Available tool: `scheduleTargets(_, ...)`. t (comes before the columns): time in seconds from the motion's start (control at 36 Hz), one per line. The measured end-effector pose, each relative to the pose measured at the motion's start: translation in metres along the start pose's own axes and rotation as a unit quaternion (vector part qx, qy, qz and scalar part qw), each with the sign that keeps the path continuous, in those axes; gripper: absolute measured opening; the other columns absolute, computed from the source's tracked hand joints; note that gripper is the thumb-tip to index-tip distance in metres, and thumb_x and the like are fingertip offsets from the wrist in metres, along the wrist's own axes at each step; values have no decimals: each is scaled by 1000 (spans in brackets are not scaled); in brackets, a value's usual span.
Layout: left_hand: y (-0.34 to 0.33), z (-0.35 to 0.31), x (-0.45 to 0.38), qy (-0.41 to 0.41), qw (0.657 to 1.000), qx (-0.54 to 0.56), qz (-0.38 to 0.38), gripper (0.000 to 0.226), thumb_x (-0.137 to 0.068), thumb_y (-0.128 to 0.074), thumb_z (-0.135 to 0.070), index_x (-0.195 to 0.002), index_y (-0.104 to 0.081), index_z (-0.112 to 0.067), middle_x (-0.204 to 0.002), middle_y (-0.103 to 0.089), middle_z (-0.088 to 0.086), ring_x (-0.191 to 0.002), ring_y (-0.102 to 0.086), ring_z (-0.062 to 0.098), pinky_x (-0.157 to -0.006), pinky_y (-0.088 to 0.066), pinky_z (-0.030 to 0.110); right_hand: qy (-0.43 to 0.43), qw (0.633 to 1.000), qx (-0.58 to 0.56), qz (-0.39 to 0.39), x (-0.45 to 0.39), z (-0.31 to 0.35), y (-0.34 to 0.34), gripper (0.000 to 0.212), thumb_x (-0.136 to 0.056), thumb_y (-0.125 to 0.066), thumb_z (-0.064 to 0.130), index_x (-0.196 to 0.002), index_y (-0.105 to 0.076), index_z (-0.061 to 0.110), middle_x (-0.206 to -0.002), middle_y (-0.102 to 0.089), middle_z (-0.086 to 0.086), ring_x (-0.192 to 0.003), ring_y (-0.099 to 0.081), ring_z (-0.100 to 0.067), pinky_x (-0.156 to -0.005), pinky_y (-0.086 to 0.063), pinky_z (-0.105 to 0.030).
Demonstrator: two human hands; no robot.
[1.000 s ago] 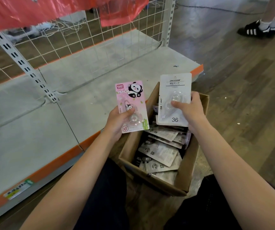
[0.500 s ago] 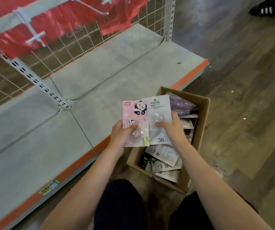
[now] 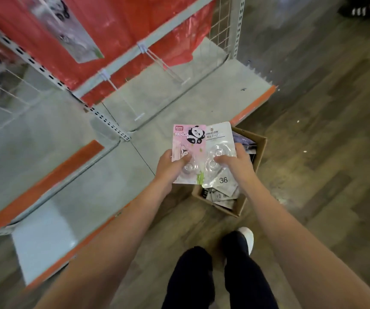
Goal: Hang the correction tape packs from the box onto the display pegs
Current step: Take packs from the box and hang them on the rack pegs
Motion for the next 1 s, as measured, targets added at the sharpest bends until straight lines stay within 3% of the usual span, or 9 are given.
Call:
scheduleTargets(0.06, 12, -29, 22, -13, 1000, -4, 2, 25, -85, -71, -22, -105, -58, -16, -110, -68, 5, -97, -66, 23, -88, -54, 40, 4, 1000, -12, 3, 21, 32, -1, 45, -74, -72, 13, -114, -51, 18, -110, -64, -1, -104, -61, -23, -94, -48, -44)
scheduleTargets(0.19, 53, -106, 68, -57, 998, 8, -21, 16, -89, -67, -21, -102, -59, -17, -97, -65, -2, -78, -61, 9, -56, -45, 20, 55, 998, -27, 32, 61, 124, -16, 60, -67, -75, 14, -122, -50, 9, -108, -64, -3, -103, -63, -25, -93, -51, -45)
scheduleTargets(0.28, 79, -147, 88, -75, 996, 6, -43, 21, -88, -69, -29, -104, -61, -18, -105, -67, 0, -93, -63, 19, -72, -51, 30, 90, 994, -22, 49, 79, 177, -27, 48, -77, -72, 8, -117, -47, 11, -105, -63, -3, -103, -62, -24, -92, -50, -40)
scheduleTargets(0.42, 105, -198, 116, -114, 990, 33, -74, 26, -87, -69, -27, -108, -64, -13, -98, -69, 1, -89, -64, 20, -62, -45, 26, 147, 987, -6, 69, 103, 242, -34, 39, -81, -68, 5, -111, -47, 16, -96, -60, 6, -90, -59, -12, -70, -45, -22)
scheduleTargets(0.56, 107, -227, 146, -139, 984, 58, -98, 26, -87, -70, -24, -108, -66, -9, -98, -70, 4, -88, -65, 21, -74, -51, 31, 182, 977, 16, 108, 120, 283, -30, 35, -81, -67, 2, -109, -50, 15, -101, -62, 1, -96, -60, -17, -76, -47, -29)
scheduleTargets(0.69, 97, -250, 171, -161, 977, 75, -119, 7, -90, -66, -19, -96, -62, -17, -87, -65, -3, -75, -59, 9, -58, -41, 21, 227, 961, 40, 152, 132, 315, -17, 31, -83, -63, -2, -94, -49, 24, -93, -60, 4, -89, -60, -15, -70, -46, -22)
scheduleTargets(0.83, 79, -268, 192, -169, 971, 80, -150, 35, -90, -66, -27, -114, -60, -4, -103, -64, 9, -81, -56, 17, -55, -37, 24, 256, 942, 68, 205, 141, 341, 3, 31, -82, -70, 1, -109, -58, 10, -99, -69, -4, -92, -67, -19, -83, -56, -33)
scheduleTargets(0.92, 69, -271, 201, -164, 971, 81, -157, 44, -89, -66, -33, -121, -57, -4, -116, -62, 12, -94, -58, 24, -56, -39, 27, 272, 934, 103, 208, 140, 349, 15, 28, -80, -72, 5, -101, -61, 21, -99, -70, -2, -93, -67, -18, -87, -54, -36)
scheduleTargets(1.0, 63, -269, 212, -165, 967, 97, -167, 54, -86, -68, -36, -127, -53, -4, -127, -59, 14, -113, -57, 32, -80, -50, 42, 269, 933, 111, 210, 142, 353, 21, 30, -81, -72, 4, -89, -52, 24, -94, -63, 2, -91, -63, -19, -77, -51, -25)
Point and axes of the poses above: each hand's wrist, its own x-axis away from the middle knuckle, its own y-axis out of the back of the hand, z = x × y, the point moved 8 cm from there along -x, towards the middle knuckle
